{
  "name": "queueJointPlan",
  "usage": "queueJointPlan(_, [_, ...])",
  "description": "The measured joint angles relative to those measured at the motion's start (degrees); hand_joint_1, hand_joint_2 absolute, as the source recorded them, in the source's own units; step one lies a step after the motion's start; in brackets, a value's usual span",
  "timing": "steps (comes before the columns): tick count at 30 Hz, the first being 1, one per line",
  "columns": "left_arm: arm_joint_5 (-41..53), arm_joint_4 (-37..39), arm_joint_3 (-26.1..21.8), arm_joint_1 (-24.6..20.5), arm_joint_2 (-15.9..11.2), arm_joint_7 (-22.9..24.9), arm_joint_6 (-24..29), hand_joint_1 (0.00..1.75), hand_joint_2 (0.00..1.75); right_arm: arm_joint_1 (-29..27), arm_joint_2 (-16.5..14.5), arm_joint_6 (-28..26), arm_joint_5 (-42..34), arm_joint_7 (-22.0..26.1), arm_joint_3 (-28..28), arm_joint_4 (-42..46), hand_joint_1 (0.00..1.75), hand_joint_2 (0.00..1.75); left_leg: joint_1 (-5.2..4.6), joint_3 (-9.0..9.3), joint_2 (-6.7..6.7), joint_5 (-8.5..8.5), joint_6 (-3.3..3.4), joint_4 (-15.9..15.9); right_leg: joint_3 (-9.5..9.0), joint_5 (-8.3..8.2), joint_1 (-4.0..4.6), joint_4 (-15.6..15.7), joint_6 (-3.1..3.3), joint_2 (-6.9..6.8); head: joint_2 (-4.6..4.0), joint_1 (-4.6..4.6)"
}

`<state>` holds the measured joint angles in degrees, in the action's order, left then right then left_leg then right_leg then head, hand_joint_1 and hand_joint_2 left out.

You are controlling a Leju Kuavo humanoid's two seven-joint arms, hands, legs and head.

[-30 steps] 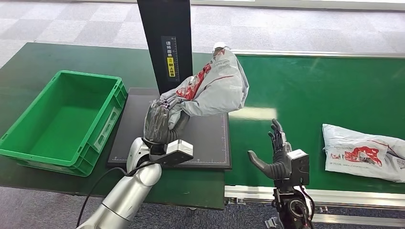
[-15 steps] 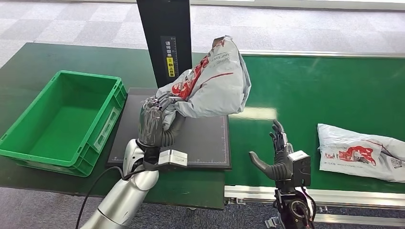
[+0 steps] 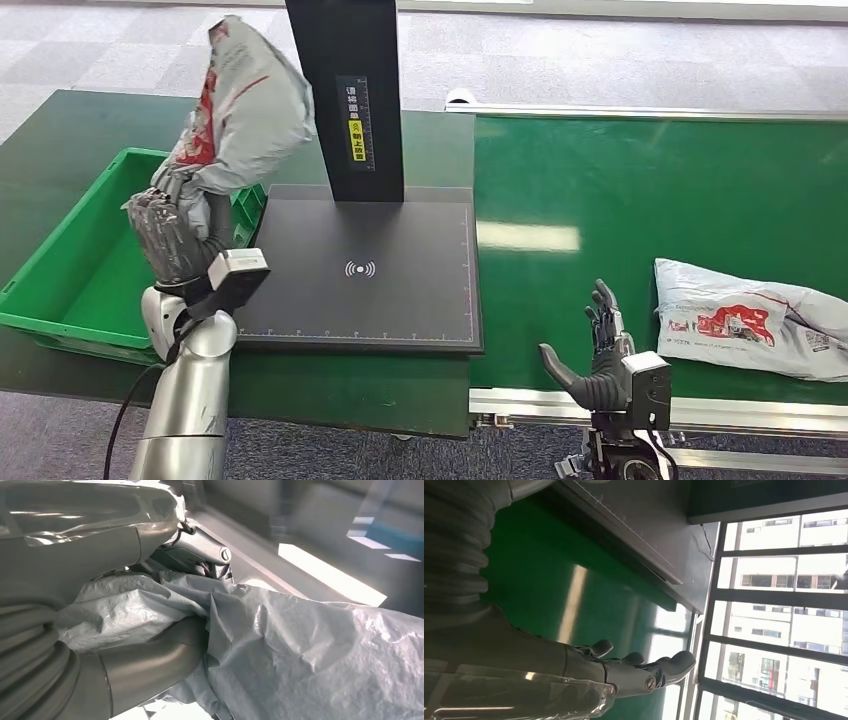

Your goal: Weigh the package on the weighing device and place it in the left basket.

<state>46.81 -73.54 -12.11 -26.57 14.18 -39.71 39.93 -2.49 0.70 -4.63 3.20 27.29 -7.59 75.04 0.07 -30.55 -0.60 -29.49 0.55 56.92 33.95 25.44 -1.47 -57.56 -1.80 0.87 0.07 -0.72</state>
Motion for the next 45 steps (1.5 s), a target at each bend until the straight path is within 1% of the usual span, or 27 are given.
queueJointPlan(3, [-1.49, 2.88, -8.97, -1.06, -0.93, 0.00, 0.01, 1.75, 1.75, -0.93, 0.00, -0.22, 0.25, -0.50, 0.36, 1.52, 0.00, 1.75, 0.01, 0.01, 0.04, 0.00, 0.00, 0.00, 0.01, 0.00, 0.00, -0.02, 0.00, 0.09, 0.00, -0.01])
queueJointPlan(6, [-2.08, 4.74, -15.35, -1.16, -2.19, 0.00, 0.02, 1.75, 1.75, -1.14, -0.02, 0.36, 0.93, -1.09, 0.69, 2.28, 0.00, 1.75, 0.00, 0.00, 0.03, 0.00, 0.00, 0.00, 0.02, 0.01, 0.00, -0.02, 0.01, 0.09, 0.00, -0.01])
queueJointPlan(11, [2.22, 8.10, -21.37, -1.10, -2.86, 0.40, 0.02, 1.75, 1.75, -0.99, -0.22, 0.76, 2.50, -1.55, 0.75, 2.82, 0.00, 1.75, -0.03, -0.05, -0.02, -0.01, 0.01, 0.00, 0.01, 0.02, -0.02, 0.01, 0.01, 0.04, 0.00, 0.01])
queueJointPlan(15, [6.07, 12.44, -24.48, -1.89, -3.34, 4.00, 0.02, 1.75, 1.75, -0.61, -0.59, 0.76, 4.19, -2.09, 0.75, 3.00, 0.00, 1.75, -0.04, -0.05, -0.01, -0.01, 0.01, 0.00, 0.01, 0.02, -0.03, 0.02, 0.01, 0.05, 0.00, 0.00])
queueJointPlan(16, [6.45, 13.27, -24.74, -1.94, -3.51, 4.92, 0.02, 1.65, 1.75, -0.48, -0.68, 0.85, 4.43, -2.15, 0.75, 3.03, 0.00, 1.75, -0.03, -0.05, -0.01, -0.01, 0.01, 0.00, 0.01, 0.01, -0.03, 0.02, 0.01, 0.05, 0.00, 0.00])
queueJointPlan(17, [6.77, 13.95, -24.90, -1.97, -3.67, 5.72, 0.02, 1.34, 1.75, -0.32, -0.77, 0.99, 4.62, -2.20, 0.75, 3.05, 0.00, 1.75, -0.03, -0.05, -0.01, -0.01, 0.01, 0.00, 0.01, 0.01, -0.03, 0.02, 0.01, 0.05, 0.00, 0.00])
queueJointPlan(19, [7.10, 14.95, -25.08, -2.01, -3.94, 6.88, 0.02, 0.48, 1.75, 0.04, -0.92, 1.33, 4.92, -2.26, 0.75, 3.05, 0.00, 1.75, -0.02, -0.04, -0.01, -0.01, 0.01, 0.00, 0.02, 0.01, -0.02, 0.01, 0.01, 0.05, 0.00, -0.01])
queueJointPlan(20, [7.12, 15.31, -25.12, -2.01, -4.03, 7.24, 0.02, 0.14, 1.75, 0.23, -1.01, 1.48, 5.03, -2.28, 0.75, 3.05, 0.00, 1.75, -0.02, -0.04, -0.01, -0.01, 0.01, 0.00, 0.02, 0.01, -0.02, 0.01, 0.01, 0.05, 0.00, -0.01])
queueJointPlan(21, [7.03, 15.59, -25.13, -1.99, -4.11, 7.49, 0.02, 0.01, 1.75, 0.39, -1.08, 1.58, 5.10, -2.30, 0.75, 3.05, 0.00, 1.75, -0.02, -0.04, -0.01, -0.01, 0.01, 0.00, 0.02, 0.01, -0.01, 0.01, 0.01, 0.05, 0.00, -0.01])
queueJointPlan(27, [5.87, 15.70, -24.07, -1.17, -4.26, 8.54, 0.04, 0.00, 1.75, 1.50, -1.55, 2.08, 5.60, -2.33, 0.75, 2.91, 0.00, 1.75, -0.01, -0.05, -0.01, -0.01, 0.01, 0.00, 0.01, 0.01, -0.01, 0.01, 0.01, 0.05, 0.00, 0.00])
queueJointPlan(28, [5.18, 15.38, -23.88, -0.96, -4.25, 7.87, 0.04, 0.00, 1.75, 1.67, -1.60, 2.22, 5.65, -2.33, 0.75, 2.83, 0.00, 1.75, -0.01, -0.05, -0.01, -0.01, 0.01, 0.00, 0.01, 0.01, -0.02, 0.01, 0.01, 0.05, 0.00, 0.01])
queueJointPlan(30, [2.34, 13.74, -23.70, -0.33, -4.04, 4.70, 0.04, 0.00, 1.75, 1.91, -1.67, 2.50, 5.70, -2.31, 0.75, 2.64, 0.00, 1.75, -0.01, -0.05, -0.01, -0.01, 0.01, 0.00, 0.01, 0.01, -0.02, 0.01, 0.01, 0.05, 0.00, 0.01])
queueJointPlan(32, [-1.87, 10.26, -23.34, 0.76, -3.57, 1.29, 0.05, 0.00, 1.75, 2.08, -1.68, 2.66, 5.69, -2.20, 0.75, 2.42, 0.00, 1.75, -0.02, -0.05, 0.00, -0.01, 0.01, 0.00, 0.01, 0.02, -0.02, 0.01, 0.01, 0.05, 0.00, 0.00])
queueJointPlan(34, [-5.18, 5.33, -22.48, 2.23, -2.99, 0.01, 0.06, 0.00, 1.75, 2.30, -1.68, 2.69, 5.62, -2.05, 0.75, 2.15, 0.00, 1.75, -0.02, -0.06, -0.01, -0.01, 0.00, 0.00, 0.02, 0.02, -0.02, 0.01, 0.01, 0.05, 0.00, 0.00])
queueJointPlan(40, [-7.26, -11.49, -20.28, 5.59, -0.97, -0.50, 0.05, 0.00, 1.75, 3.08, -1.68, 2.77, 5.22, -1.75, 0.69, 1.18, 0.00, 1.75, -0.01, -0.08, -0.01, -0.02, -0.01, 0.00, 0.04, 0.02, -0.02, 0.01, 0.00, 0.05, 0.00, 0.01])
queueJointPlan(43, [-10.57, -16.85, -18.86, 6.85, -0.39, -0.52, 0.04, 0.00, 1.75, 3.29, -1.67, 2.69, 4.88, -1.25, 0.67, 0.74, 0.00, 1.75, -0.02, -0.05, -0.01, -0.02, -0.01, 0.00, 0.03, 0.02, -0.02, 0.02, 0.00, 0.05, 0.00, -0.01])
queueJointPlan(45, [-15.46, -19.26, -16.11, 8.23, -0.55, -0.52, -0.03, 0.00, 1.75, 3.30, -1.64, 2.40, 4.48, -0.78, 0.66, 0.54, 0.00, 1.75, -0.02, -0.04, -0.03, -0.02, -0.01, 0.00, 0.03, 0.02, -0.02, 0.02, 0.00, 0.03, 0.00, -0.01])
